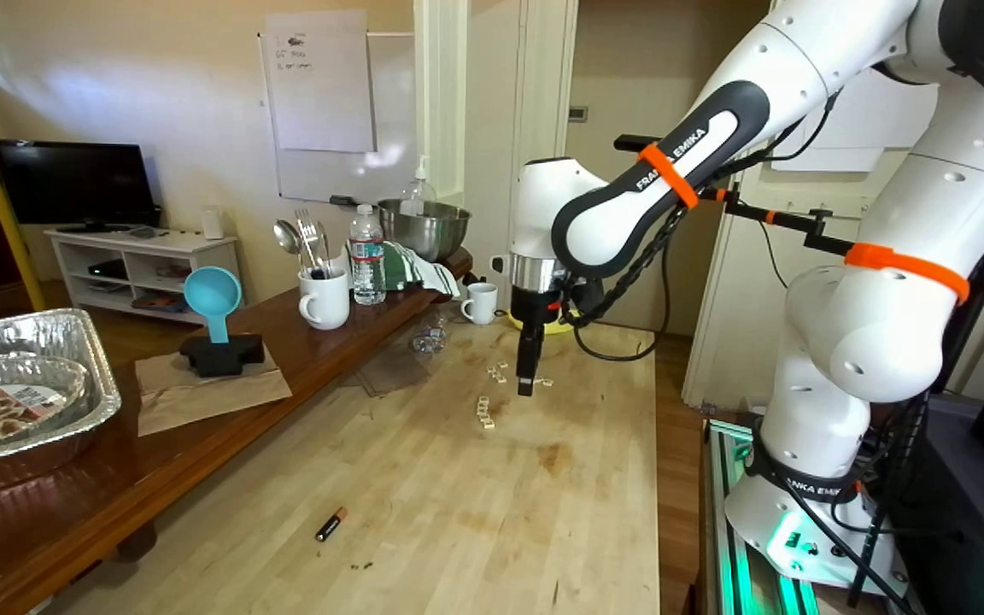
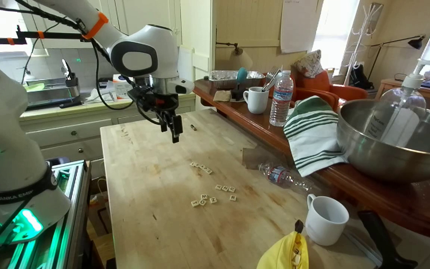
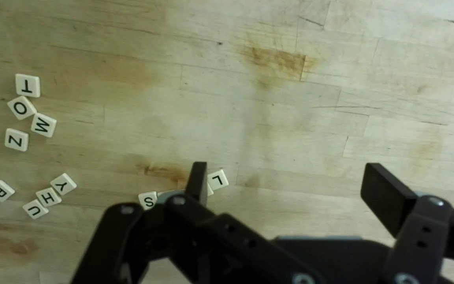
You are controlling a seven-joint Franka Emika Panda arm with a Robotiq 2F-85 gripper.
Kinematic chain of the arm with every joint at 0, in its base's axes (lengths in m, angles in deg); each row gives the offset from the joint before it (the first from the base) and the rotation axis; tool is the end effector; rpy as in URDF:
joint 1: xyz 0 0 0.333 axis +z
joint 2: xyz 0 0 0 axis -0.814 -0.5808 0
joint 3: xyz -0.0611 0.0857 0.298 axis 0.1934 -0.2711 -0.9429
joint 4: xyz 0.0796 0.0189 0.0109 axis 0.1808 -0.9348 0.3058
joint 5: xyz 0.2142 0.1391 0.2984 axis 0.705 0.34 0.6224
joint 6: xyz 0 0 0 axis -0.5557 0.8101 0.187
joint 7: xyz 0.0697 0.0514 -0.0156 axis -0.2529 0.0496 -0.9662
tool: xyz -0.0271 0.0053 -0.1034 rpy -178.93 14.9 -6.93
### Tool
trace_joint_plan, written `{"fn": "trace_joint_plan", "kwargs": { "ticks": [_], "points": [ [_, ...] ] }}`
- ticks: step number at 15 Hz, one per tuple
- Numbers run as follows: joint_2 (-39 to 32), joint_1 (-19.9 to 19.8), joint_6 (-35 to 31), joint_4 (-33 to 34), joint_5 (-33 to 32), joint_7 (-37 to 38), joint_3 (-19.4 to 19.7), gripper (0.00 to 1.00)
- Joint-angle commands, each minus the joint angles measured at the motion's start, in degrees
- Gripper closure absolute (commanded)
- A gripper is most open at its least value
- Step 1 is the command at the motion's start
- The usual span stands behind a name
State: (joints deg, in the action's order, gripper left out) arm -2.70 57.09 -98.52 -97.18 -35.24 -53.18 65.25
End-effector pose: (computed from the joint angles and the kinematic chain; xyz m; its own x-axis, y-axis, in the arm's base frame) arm 0.3972 0.0277 0.3265 0.9722 0.2329 0.0233 0.2332 -0.9724 -0.0072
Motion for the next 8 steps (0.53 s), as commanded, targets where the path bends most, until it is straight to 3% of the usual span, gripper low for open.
{"fn": "trace_joint_plan", "kwargs": {
  "ticks": [1, 2, 8],
  "points": [
    [-3.2, 1.1, -3.7, 0.6, 1.1, -2.9, 1.3, 0.23],
    [-3.8, 0.9, -5.1, 0.5, 0.8, -2.8, 1.2, 0.25],
    [-7.7, 1.5, -11.8, 0.6, 3.9, -7.6, 3.1, 0.73]
  ]
}}
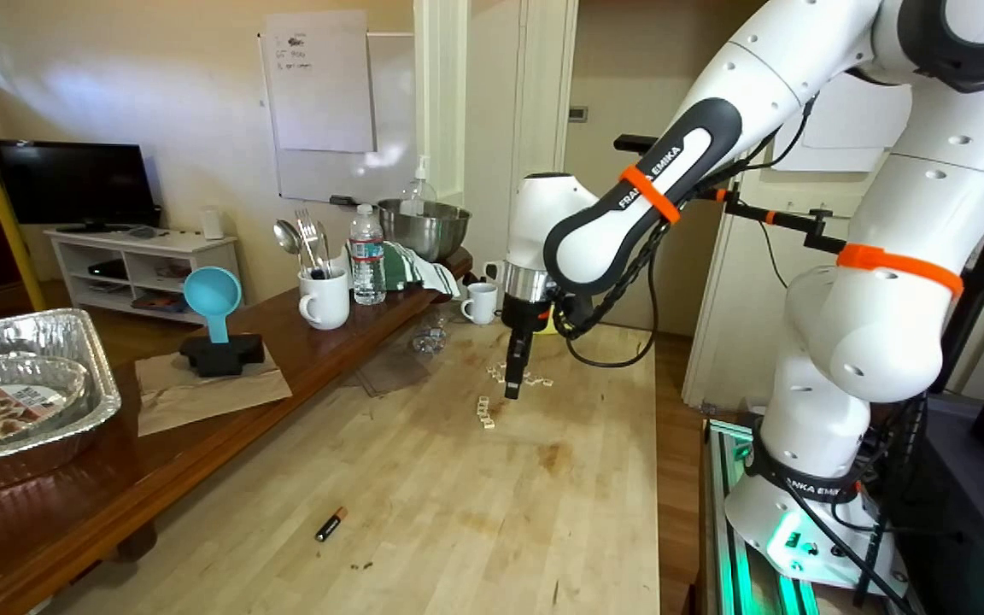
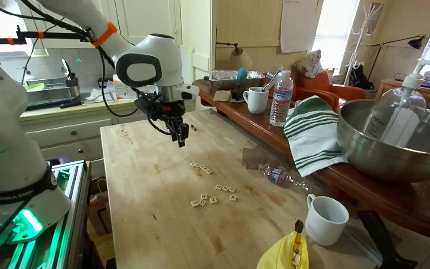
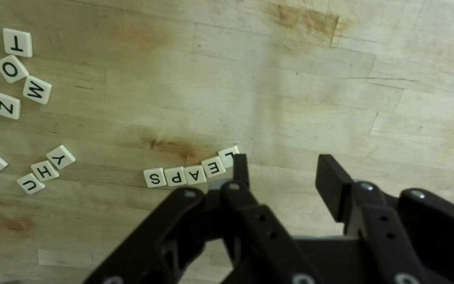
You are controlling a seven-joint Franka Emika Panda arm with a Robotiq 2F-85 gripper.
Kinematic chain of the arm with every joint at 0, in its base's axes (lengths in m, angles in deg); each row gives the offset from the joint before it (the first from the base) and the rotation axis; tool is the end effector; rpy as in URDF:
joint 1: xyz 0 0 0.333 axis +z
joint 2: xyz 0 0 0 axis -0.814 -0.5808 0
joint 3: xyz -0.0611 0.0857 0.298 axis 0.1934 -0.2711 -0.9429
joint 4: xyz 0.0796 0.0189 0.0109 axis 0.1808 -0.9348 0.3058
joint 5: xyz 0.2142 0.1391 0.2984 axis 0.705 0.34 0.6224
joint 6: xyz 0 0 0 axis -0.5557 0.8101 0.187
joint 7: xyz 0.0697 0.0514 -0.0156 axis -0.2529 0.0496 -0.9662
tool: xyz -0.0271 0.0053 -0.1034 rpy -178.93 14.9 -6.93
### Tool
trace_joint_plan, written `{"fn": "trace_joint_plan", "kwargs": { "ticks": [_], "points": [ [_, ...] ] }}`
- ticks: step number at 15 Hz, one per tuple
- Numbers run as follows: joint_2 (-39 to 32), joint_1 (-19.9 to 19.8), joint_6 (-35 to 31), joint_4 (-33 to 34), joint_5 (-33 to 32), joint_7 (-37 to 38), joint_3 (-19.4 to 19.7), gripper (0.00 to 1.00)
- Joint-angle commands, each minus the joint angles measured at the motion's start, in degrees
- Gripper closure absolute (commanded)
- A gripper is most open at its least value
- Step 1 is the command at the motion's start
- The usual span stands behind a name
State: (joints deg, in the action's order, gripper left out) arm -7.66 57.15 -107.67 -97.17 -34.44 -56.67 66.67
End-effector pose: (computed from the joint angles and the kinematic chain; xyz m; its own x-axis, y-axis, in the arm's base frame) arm 0.4126 0.0186 0.3065 0.9618 0.2556 0.0977 0.2569 -0.9664 -0.0013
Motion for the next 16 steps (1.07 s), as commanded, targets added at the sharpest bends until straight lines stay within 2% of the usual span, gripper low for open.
{"fn": "trace_joint_plan", "kwargs": {
  "ticks": [1, 3, 4, 9, 16],
  "points": [
    [-3.2, 1.6, -3.2, 0.6, 4.2, -5.4, 2.0, 0.8],
    [-4.2, 1.6, -4.2, 0.6, 5.7, -7.6, 2.3, 0.95],
    [-4.8, 1.4, -4.7, 0.6, 5.8, -8.2, 2.3, 0.99],
    [-7.0, 0.7, -7.0, 0.6, 5.1, -10.5, 2.3, 1.0],
    [-11.3, 0.5, -16.0, 0.5, 7.0, -14.3, 2.0, 1.0]
  ]
}}
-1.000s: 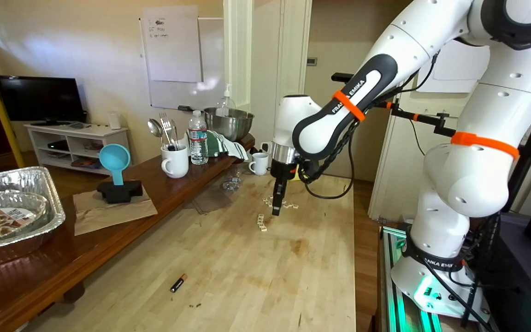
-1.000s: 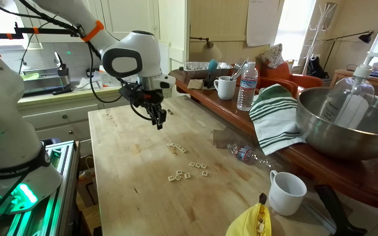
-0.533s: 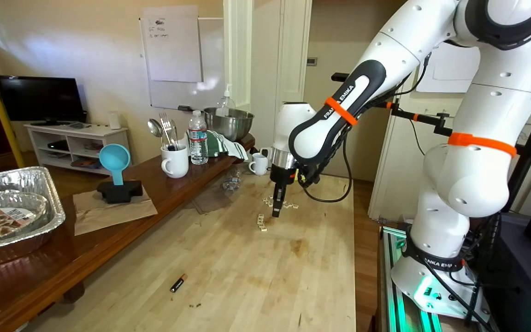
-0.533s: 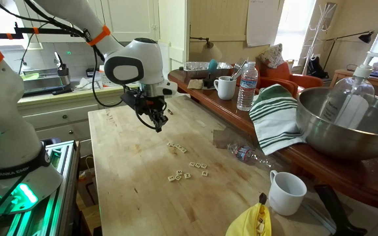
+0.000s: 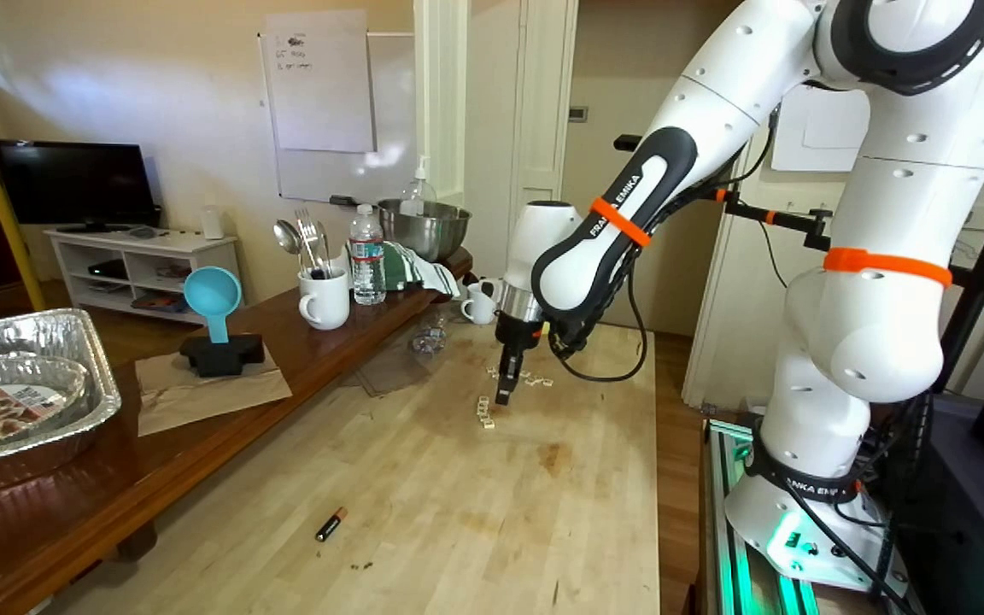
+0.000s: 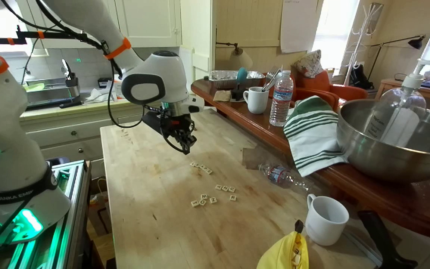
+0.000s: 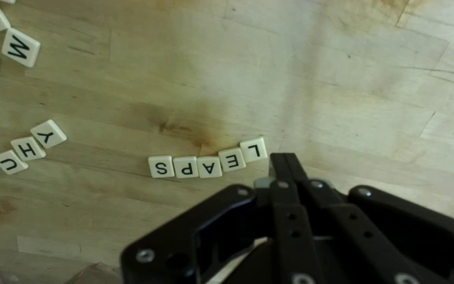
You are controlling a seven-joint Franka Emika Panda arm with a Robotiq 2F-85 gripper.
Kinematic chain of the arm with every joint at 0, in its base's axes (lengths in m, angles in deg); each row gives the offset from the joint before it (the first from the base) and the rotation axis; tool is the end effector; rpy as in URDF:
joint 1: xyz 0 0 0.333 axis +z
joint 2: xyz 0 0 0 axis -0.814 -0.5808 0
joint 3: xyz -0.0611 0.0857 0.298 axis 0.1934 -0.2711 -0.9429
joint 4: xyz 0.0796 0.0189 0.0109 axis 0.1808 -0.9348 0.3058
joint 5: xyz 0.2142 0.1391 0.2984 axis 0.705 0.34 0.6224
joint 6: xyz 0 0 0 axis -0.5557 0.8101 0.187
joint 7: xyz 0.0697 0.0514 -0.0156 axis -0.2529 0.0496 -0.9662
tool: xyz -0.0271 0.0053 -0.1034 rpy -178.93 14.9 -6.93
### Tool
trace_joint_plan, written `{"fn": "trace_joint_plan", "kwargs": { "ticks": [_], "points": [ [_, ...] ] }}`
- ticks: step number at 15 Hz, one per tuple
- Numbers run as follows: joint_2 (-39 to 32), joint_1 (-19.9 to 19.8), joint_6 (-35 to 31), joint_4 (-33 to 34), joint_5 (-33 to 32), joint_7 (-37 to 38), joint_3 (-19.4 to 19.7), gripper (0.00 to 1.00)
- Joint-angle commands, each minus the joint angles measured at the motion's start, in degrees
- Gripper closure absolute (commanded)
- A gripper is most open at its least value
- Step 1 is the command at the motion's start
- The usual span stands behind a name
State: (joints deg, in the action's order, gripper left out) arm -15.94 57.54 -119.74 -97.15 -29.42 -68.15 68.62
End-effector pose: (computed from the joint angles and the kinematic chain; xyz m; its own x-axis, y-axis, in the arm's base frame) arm 0.4262 0.0025 0.2669 0.9258 0.3379 0.1694 0.3413 -0.9399 0.0093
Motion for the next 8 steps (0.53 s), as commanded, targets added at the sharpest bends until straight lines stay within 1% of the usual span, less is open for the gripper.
{"fn": "trace_joint_plan", "kwargs": {
  "ticks": [1, 4, 6, 7, 8],
  "points": [
    [-3.8, 0.0, -5.2, 0.5, 2.2, -3.5, -0.1, 1.0],
    [-6.2, -0.5, -8.3, 0.7, 3.2, -5.1, -0.8, 1.0],
    [-7.5, -1.1, -9.1, 1.0, 4.1, -5.9, -1.7, 1.0],
    [-8.1, -0.1, -9.6, 1.0, 5.4, -7.1, -1.0, 1.0],
    [-8.6, -0.2, -9.8, 1.1, 6.0, -7.8, -1.3, 1.0]
  ]
}}
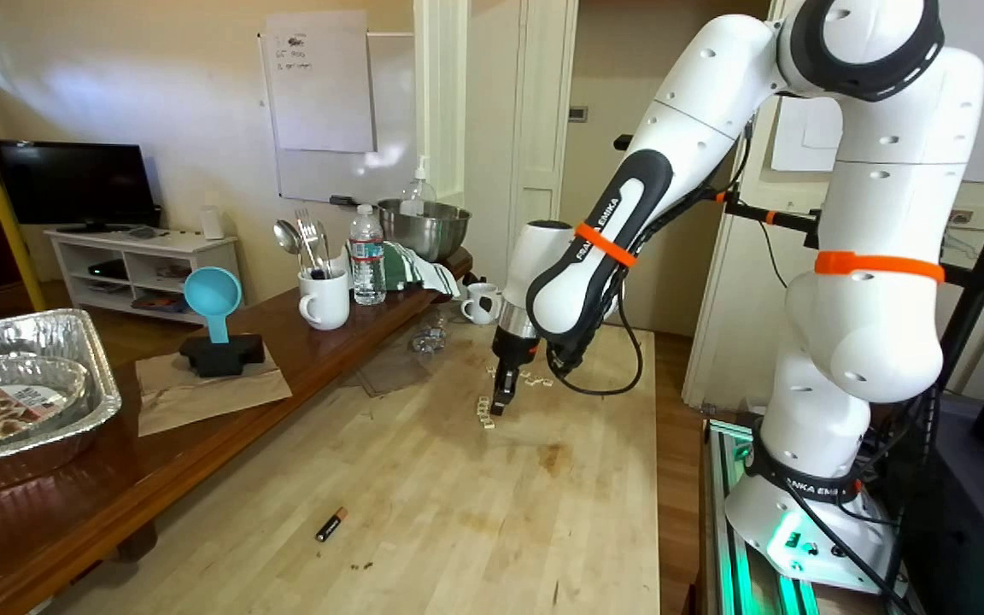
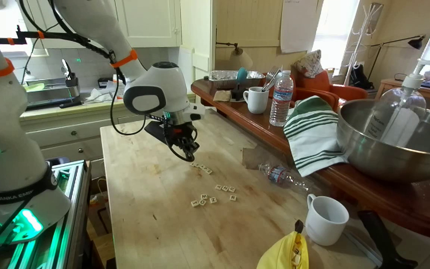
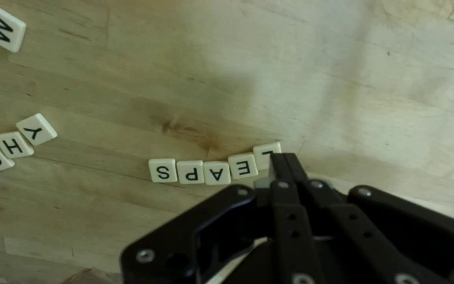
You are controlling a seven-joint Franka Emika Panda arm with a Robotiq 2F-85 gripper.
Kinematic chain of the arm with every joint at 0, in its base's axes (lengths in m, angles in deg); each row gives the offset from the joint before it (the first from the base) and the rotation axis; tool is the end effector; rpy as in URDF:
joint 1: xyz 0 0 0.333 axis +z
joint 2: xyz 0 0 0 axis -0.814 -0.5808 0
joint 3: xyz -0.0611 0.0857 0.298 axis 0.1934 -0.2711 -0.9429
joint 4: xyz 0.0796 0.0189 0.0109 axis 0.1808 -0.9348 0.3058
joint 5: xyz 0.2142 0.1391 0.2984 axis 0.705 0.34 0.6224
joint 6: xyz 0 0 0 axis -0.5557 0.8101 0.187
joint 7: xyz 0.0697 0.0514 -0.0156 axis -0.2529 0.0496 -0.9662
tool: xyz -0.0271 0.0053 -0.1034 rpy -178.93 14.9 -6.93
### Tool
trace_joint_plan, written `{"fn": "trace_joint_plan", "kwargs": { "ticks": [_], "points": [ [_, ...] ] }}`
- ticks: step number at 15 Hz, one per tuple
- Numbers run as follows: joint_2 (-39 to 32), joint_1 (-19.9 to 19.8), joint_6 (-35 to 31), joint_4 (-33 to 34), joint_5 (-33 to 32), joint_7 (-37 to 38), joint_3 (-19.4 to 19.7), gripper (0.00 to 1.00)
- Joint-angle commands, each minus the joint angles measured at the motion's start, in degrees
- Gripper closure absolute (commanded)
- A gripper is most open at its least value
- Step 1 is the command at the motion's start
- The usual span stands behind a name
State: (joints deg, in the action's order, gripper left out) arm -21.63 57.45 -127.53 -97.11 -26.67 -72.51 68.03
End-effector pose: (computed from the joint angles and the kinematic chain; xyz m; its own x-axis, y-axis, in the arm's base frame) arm 0.4303 0.0009 0.2388 0.9075 0.3690 0.2008 0.3697 -0.9285 0.0356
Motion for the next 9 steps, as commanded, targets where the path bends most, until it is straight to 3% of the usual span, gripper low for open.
{"fn": "trace_joint_plan", "kwargs": {
  "ticks": [1, 9],
  "points": [
    [-3.4, -0.2, -2.3, 1.1, 4.2, -4.3, -1.0, 1.0],
    [-7.2, -1.0, -6.1, 3.5, 11.1, -10.1, -3.7, 1.0]
  ]
}}
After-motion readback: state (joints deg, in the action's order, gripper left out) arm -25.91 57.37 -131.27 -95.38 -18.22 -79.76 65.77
